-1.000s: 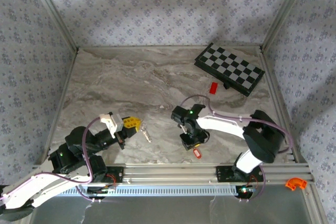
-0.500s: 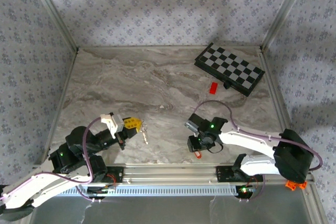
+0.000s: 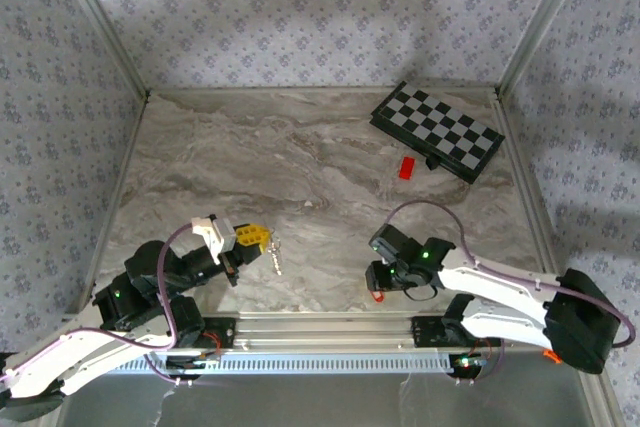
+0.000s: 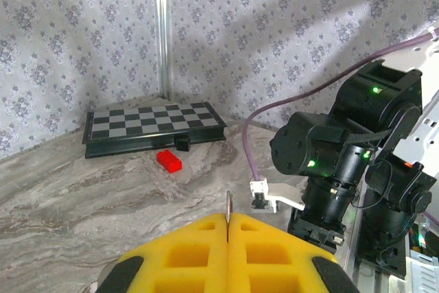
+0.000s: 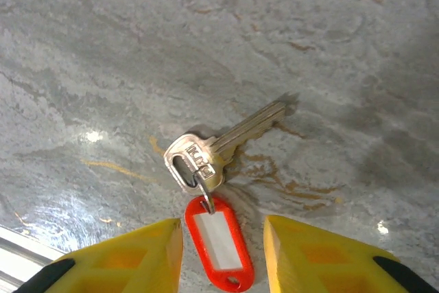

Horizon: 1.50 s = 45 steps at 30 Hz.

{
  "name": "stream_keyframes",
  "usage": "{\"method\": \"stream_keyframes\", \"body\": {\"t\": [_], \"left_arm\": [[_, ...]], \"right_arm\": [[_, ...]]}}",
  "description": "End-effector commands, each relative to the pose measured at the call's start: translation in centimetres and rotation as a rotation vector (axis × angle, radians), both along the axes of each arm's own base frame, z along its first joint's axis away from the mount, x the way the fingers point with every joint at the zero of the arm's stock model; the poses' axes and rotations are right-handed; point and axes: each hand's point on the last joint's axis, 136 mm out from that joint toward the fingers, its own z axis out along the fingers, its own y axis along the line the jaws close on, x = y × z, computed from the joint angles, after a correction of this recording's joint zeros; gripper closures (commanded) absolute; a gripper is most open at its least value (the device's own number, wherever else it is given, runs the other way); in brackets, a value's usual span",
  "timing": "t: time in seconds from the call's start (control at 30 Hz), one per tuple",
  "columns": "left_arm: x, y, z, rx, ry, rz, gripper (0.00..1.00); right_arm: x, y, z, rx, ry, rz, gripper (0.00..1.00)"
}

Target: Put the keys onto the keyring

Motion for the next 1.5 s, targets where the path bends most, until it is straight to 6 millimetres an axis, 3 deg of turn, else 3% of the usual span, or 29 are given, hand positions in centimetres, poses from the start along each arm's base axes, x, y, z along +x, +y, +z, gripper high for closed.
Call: {"method": "stream_keyframes", "body": {"t": [0.0, 0.47, 1.47], "left_arm": [[-0.2, 0.0, 1.7, -0.058, -0.024, -0.011, 1.00], [-0.2, 0.0, 1.8, -0.061, -0.025, -0.012, 1.00], [-0.2, -0.1, 1.6, -0.057, -0.021, -0.013, 1.00]], "right_arm": [[0.4, 0.7, 0.2, 0.077, -0.010, -0.033, 0.62], [-0.3, 0.7, -1.0, 0.115, 0.018, -0.026, 0.71], [0.0, 0.9, -1.0, 0.154, 0.003, -0.016, 0.86]]}}
